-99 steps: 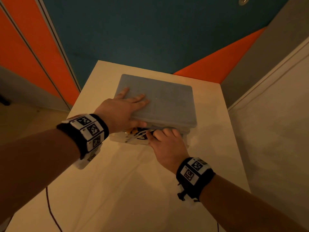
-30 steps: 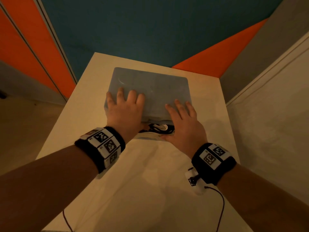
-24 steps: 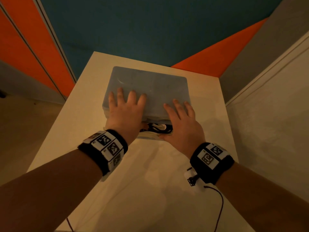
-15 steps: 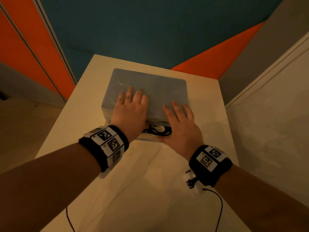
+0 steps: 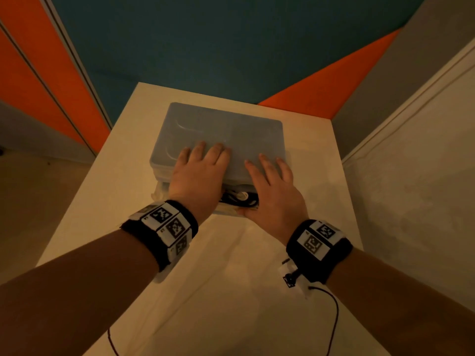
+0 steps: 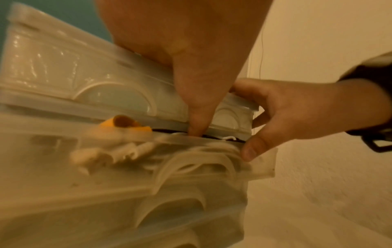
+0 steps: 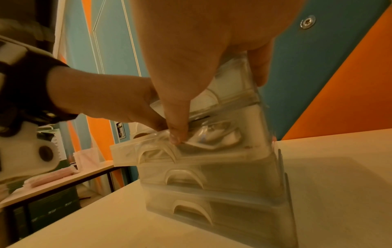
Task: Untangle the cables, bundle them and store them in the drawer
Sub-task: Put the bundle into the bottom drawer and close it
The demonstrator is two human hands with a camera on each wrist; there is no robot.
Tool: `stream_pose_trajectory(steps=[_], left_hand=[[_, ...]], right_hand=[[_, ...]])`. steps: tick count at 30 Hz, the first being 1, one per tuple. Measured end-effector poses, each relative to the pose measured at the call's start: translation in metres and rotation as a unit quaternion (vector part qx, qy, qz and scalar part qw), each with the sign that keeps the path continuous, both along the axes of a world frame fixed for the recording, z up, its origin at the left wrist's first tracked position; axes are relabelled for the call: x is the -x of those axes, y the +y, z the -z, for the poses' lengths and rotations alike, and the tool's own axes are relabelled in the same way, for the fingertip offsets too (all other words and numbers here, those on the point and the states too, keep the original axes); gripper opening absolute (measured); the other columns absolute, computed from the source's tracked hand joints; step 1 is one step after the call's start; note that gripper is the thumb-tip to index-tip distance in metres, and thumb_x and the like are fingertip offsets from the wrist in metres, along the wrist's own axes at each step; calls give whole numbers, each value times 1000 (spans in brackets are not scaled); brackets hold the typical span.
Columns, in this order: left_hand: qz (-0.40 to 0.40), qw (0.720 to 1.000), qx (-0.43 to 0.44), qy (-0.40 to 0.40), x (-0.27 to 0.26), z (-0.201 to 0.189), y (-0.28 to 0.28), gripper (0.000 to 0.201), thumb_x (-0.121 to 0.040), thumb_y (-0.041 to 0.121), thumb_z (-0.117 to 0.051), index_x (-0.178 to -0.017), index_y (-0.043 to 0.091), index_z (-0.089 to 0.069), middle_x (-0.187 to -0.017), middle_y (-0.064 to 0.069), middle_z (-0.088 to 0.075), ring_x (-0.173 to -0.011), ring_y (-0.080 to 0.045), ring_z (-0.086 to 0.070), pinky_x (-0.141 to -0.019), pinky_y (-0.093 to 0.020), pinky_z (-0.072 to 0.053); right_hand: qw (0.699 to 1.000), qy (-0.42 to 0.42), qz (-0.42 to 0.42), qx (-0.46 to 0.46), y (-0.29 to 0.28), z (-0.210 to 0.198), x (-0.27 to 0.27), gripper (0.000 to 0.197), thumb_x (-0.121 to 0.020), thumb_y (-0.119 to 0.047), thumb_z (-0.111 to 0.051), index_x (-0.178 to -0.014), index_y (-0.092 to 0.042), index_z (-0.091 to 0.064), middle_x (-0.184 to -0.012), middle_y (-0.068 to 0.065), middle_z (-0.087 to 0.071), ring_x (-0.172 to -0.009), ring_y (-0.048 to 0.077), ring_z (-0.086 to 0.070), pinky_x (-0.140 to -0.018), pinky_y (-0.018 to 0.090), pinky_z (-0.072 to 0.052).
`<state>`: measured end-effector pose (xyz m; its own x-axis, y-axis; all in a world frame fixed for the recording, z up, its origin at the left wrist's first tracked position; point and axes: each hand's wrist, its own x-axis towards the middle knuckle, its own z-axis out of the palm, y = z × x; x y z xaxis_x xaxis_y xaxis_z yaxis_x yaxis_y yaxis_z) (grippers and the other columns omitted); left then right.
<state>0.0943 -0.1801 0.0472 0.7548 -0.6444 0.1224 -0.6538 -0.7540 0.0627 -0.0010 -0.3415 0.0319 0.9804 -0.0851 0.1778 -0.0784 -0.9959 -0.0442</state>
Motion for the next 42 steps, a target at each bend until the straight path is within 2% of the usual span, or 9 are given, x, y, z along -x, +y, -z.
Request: stream_pose_trajectory(steps=[7,10,15,20,22,25,29,34,42], left_hand=[[8,1000,3,1,-1,1,3,77,-82,40,-66,-146,21,-27,-154,0,-34,-140,-34,-30,-115,-53,-23],[12,1000,2,6,-2,1,3,78,-82,40,-67,-146,21,-29,-153,0,-34,-140,-35,-30,-115,-54,-23],[7,1000,6,-3,-2,2,3,77,-80,42,-68,-145,21,-31,-151,0,-37,-139,-33,-32,-114,-55,-24],[3,1000,15,-14,-1,5,4,78,-77,41,-72,-143,20,-35,-149,-2,-41,-138,-34,-35,-113,-56,-25],[5,1000,18,-16,0,6,5,80,-75,40,-74,-143,19,-37,-148,-2,-43,-137,-35,-37,-111,-57,-26],[6,1000,18,-20,1,6,5,80,-75,41,-74,-143,19,-38,-147,-3,-44,-136,-35,-38,-111,-57,-27],[7,1000,20,-14,2,6,6,78,-78,41,-71,-144,20,-35,-150,-2,-41,-138,-34,-34,-112,-57,-25],[10,1000,27,-11,3,7,8,73,-83,39,-66,-145,21,-32,-152,-1,-37,-140,-34,-30,-114,-55,-21],[9,1000,23,-14,3,8,6,73,-78,35,-71,-141,19,-38,-148,-4,-43,-137,-36,-36,-112,-57,-25]], right_hand=[[986,-89,-87,111,-12,25,37,81,-68,-49,-76,-138,-30,-41,-148,11,-29,-135,48,-30,-106,69,-27],[981,-148,-76,97,-6,30,49,49,-74,-41,-70,-119,-28,-59,-116,2,-47,-110,33,-48,-94,51,-38],[970,-64,106,-207,14,41,59,24,-82,-41,-60,-99,-25,-54,-93,-5,-53,-80,17,-53,-71,38,-48],[812,-85,284,-502,11,36,31,74,-69,-57,-71,-125,-27,-34,-112,5,-50,-96,21,-56,-80,39,-52],[791,-60,312,-523,11,32,20,106,-70,-51,-78,-149,-27,-12,-142,12,-36,-125,26,-46,-100,42,-46],[782,-37,331,-527,15,33,7,128,-63,-54,-84,-153,-32,4,-157,11,-19,-140,31,-33,-109,48,-38],[752,-98,317,-570,24,45,-6,121,-49,-52,-89,-147,-39,-20,-137,1,-49,-120,19,-56,-95,43,-54],[734,-124,311,-591,24,47,-10,94,-46,-47,-88,-130,-35,-45,-123,-3,-59,-105,13,-63,-86,36,-58],[733,-42,338,-589,17,46,-7,82,-53,-52,-81,-124,-45,-40,-127,0,-52,-104,23,-60,-86,52,-56]])
